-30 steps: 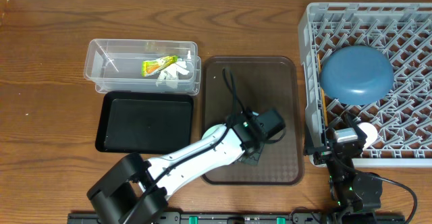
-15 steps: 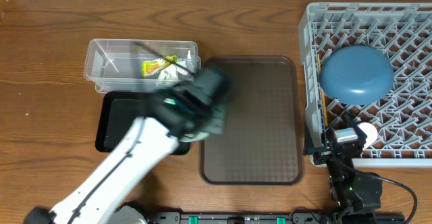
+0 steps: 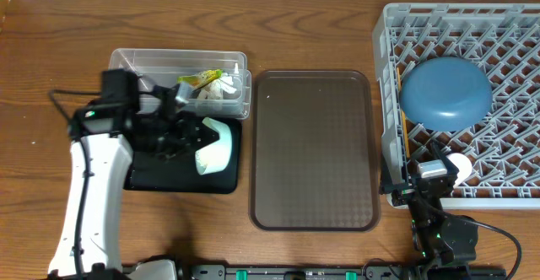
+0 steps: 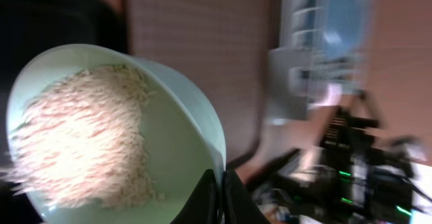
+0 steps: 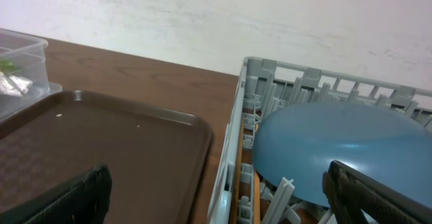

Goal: Sort waste into correct bins and load items into the dishwasher rack
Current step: 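Carry the bowl over the black tray and tip the rice out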

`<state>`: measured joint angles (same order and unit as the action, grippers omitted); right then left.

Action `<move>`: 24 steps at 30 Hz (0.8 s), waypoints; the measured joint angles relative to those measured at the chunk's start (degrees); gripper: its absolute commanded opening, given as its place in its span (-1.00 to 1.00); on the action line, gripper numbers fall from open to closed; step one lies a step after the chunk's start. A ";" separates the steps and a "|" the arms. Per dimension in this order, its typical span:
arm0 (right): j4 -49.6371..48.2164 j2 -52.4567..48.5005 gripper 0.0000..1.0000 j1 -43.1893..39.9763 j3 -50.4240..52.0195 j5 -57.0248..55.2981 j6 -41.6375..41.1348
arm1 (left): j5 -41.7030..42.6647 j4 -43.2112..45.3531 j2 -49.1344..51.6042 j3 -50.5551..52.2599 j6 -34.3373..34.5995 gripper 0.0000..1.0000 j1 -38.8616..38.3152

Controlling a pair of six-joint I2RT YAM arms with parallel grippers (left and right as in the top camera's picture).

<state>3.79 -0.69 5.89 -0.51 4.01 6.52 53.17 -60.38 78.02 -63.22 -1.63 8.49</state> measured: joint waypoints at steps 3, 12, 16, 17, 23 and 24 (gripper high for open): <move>0.02 0.00 0.98 0.00 0.00 0.00 0.00 | 9.73 1.33 -0.02 4.44 -7.43 -0.88 5.79; 0.00 0.00 0.99 0.00 0.00 0.00 0.00 | 28.26 14.99 1.53 20.98 -16.85 -0.88 16.52; 0.00 0.00 0.99 0.00 0.00 0.00 0.00 | 31.93 17.25 4.11 24.30 -17.57 -0.88 19.67; 0.00 0.00 0.99 0.00 0.00 0.00 0.00 | 32.48 17.25 4.79 24.52 -17.70 -0.88 20.33; 0.00 0.00 0.99 0.00 0.00 0.00 0.00 | 34.01 17.66 7.93 24.72 -17.92 -0.88 22.16; 0.00 0.00 0.98 0.00 0.00 0.00 0.00 | 34.14 17.90 7.98 24.74 -17.94 -0.87 22.16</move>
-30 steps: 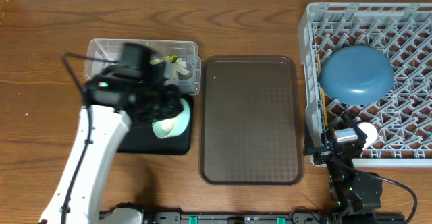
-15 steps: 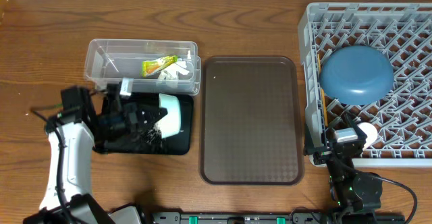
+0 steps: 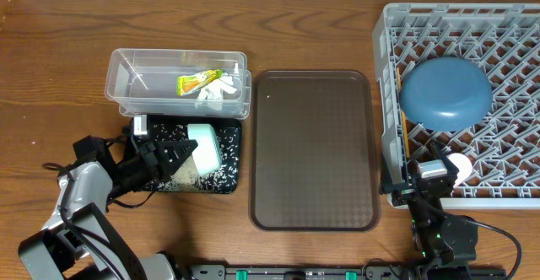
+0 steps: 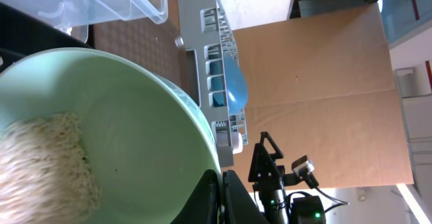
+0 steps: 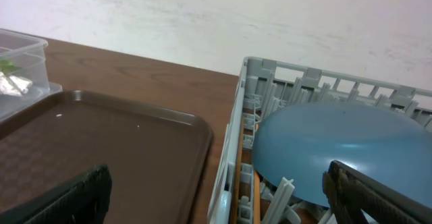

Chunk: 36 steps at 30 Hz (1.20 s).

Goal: Sort waste into correct bins and load items into the dishwasher rack
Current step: 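Carry the bowl over the black tray and tip the rice out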

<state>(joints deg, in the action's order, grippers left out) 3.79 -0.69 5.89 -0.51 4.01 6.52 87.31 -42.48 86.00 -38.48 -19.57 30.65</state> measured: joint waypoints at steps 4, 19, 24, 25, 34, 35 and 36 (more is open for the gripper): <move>0.00 0.00 0.98 0.00 0.00 0.00 0.00 | 0.57 0.96 0.00 0.00 0.00 -0.87 0.00; 0.00 0.00 0.99 0.00 0.00 0.00 0.00 | 0.13 10.54 0.00 0.20 3.89 -0.87 0.00; 0.00 0.00 0.99 0.00 0.00 0.00 0.00 | -3.67 10.82 0.00 0.20 8.79 -0.87 0.00; 0.00 0.00 0.98 0.00 0.00 0.00 0.00 | -4.02 10.93 0.00 0.20 9.62 -0.88 0.00; 0.00 0.00 0.98 0.00 0.00 0.00 0.00 | -4.04 11.65 0.00 0.22 10.45 -0.87 -0.50; 0.00 0.00 0.99 0.00 0.00 0.00 0.00 | -3.34 11.65 0.00 0.22 10.32 -0.87 -0.55; 0.00 0.00 0.98 0.00 0.00 0.00 0.00 | -2.12 11.50 0.00 0.22 9.99 -0.87 -0.79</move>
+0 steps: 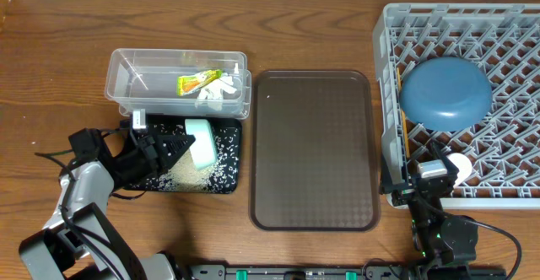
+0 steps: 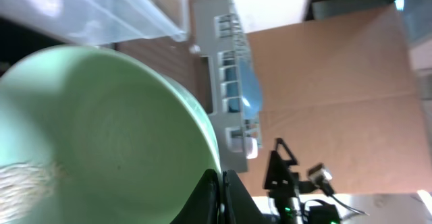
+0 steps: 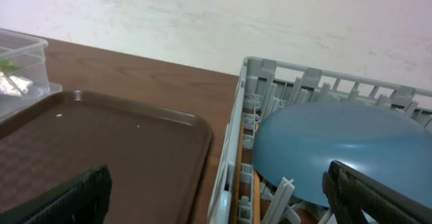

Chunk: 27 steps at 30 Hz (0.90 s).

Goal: Sort waste into correct bins and load items into the dishwasher rack
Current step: 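Carry the bowl over the black tray and tip the rice out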

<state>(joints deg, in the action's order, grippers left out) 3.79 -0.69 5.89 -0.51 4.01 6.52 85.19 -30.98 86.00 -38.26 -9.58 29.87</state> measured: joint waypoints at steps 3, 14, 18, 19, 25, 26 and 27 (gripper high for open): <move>0.00 0.00 0.98 0.00 0.00 0.00 0.00 | -0.50 0.13 0.00 0.00 0.02 -0.88 -0.50; 0.00 0.00 0.99 0.00 0.00 0.00 0.00 | -1.11 -0.72 0.00 -0.02 -0.04 -0.88 -1.31; 0.00 0.00 0.98 0.00 0.00 0.00 0.00 | -1.38 -0.20 0.00 -0.02 -0.61 -0.88 -2.49; 0.00 0.00 0.99 0.00 0.00 0.00 0.00 | -2.40 -0.24 0.00 -0.02 -0.37 -0.88 -2.78; 0.00 0.00 0.98 0.00 0.00 0.00 0.00 | -3.02 -0.26 -0.09 -0.02 1.42 -0.88 -5.86; 0.00 0.00 0.99 0.00 0.00 0.00 0.00 | -2.82 -0.31 -0.35 -0.13 2.19 -0.88 -6.78; 0.00 0.00 0.98 0.00 0.00 0.00 0.00 | -2.67 -0.33 -0.72 -0.37 2.80 -0.88 -7.58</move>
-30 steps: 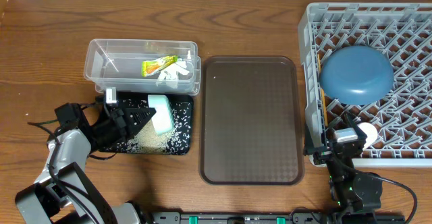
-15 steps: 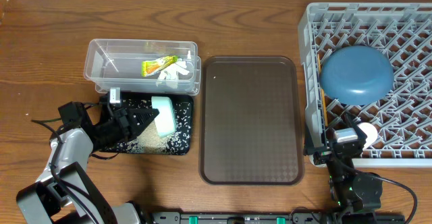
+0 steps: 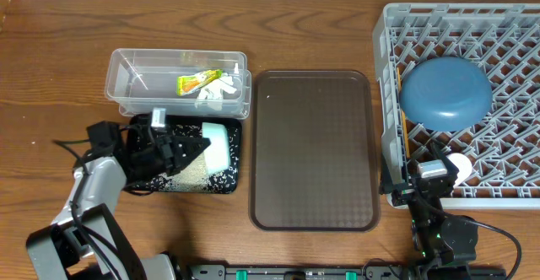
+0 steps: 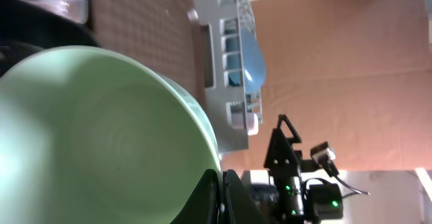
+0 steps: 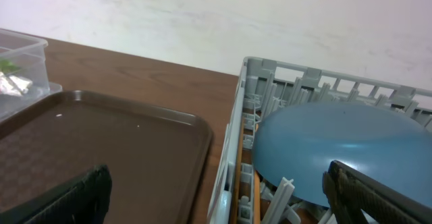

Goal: Sort waste into correct bins and load items into the dishwasher rack
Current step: 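Carry the bowl over the black tray and tip the rice out, then carry the empty mint-green bowl to the dish rack and release it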

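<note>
My left gripper [image 3: 201,146] is shut on the rim of a pale green bowl [image 3: 216,145], which is tipped on its side over the black bin [image 3: 231,183]. A pile of rice [image 3: 194,169] lies in that bin below the bowl. In the left wrist view the green bowl [image 4: 101,136] looks empty inside, and the left gripper [image 4: 223,187] pinches its edge. The grey dishwasher rack [image 3: 515,35] on the right holds an upturned blue bowl [image 3: 445,93]. My right gripper [image 5: 216,204] rests open by the rack's near left corner, holding nothing.
A clear plastic bin [image 3: 135,82] with wrappers [image 3: 202,83] stands behind the black bin. A brown serving tray [image 3: 314,149] lies in the middle of the table. A white cup [image 3: 459,164] sits in the rack's front row, near the right arm.
The left gripper and bowl have shifted slightly right over the black bin. The last bit of rice seen in the bowl is gone, and its inside is now bare.
The left gripper first held the bowl, full of rice, tipped above the black bin. Then the arm was lower, with rice scattered in the bin and less in the bowl. Only a trace remained after that, and now none. The right arm stayed still.
</note>
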`<state>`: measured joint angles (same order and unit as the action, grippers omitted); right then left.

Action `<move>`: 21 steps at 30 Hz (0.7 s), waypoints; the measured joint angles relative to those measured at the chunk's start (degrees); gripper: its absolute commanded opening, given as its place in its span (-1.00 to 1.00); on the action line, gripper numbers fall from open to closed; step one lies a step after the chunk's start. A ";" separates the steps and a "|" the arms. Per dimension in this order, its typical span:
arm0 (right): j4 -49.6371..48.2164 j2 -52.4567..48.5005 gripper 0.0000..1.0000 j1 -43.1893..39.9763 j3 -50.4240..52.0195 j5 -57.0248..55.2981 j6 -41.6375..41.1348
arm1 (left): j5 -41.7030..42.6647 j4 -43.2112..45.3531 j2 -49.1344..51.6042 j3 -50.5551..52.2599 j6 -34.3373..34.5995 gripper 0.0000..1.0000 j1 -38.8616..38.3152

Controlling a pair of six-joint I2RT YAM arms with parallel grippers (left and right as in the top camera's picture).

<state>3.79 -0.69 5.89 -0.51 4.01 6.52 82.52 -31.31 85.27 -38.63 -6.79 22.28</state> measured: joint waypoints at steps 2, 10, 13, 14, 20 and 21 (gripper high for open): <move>0.00 0.00 0.98 0.00 0.00 0.00 0.00 | 0.04 0.04 -1.09 -1.44 1.86 -0.87 -1.99; 0.00 0.00 0.98 0.00 0.00 0.00 0.00 | -5.99 8.07 -10.21 -14.62 15.93 -0.88 -14.10; 0.00 0.02 0.98 0.00 0.00 0.00 0.00 | -9.79 24.15 -11.34 -16.76 25.16 -0.88 -20.11; 0.00 0.00 0.98 0.00 0.00 0.00 0.00 | -11.23 31.06 -10.88 -17.27 28.87 -0.88 -22.58; 0.00 0.02 0.98 0.00 0.02 0.00 0.00 | -16.11 69.18 -0.61 -18.95 51.60 -0.88 -32.92; 0.00 0.02 0.98 0.00 0.02 -0.02 0.00 | -16.72 73.24 2.08 -19.17 55.01 -0.88 -34.14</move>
<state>3.79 -0.67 5.89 -0.49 3.99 6.52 65.80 41.93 87.35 -57.80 48.23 -11.86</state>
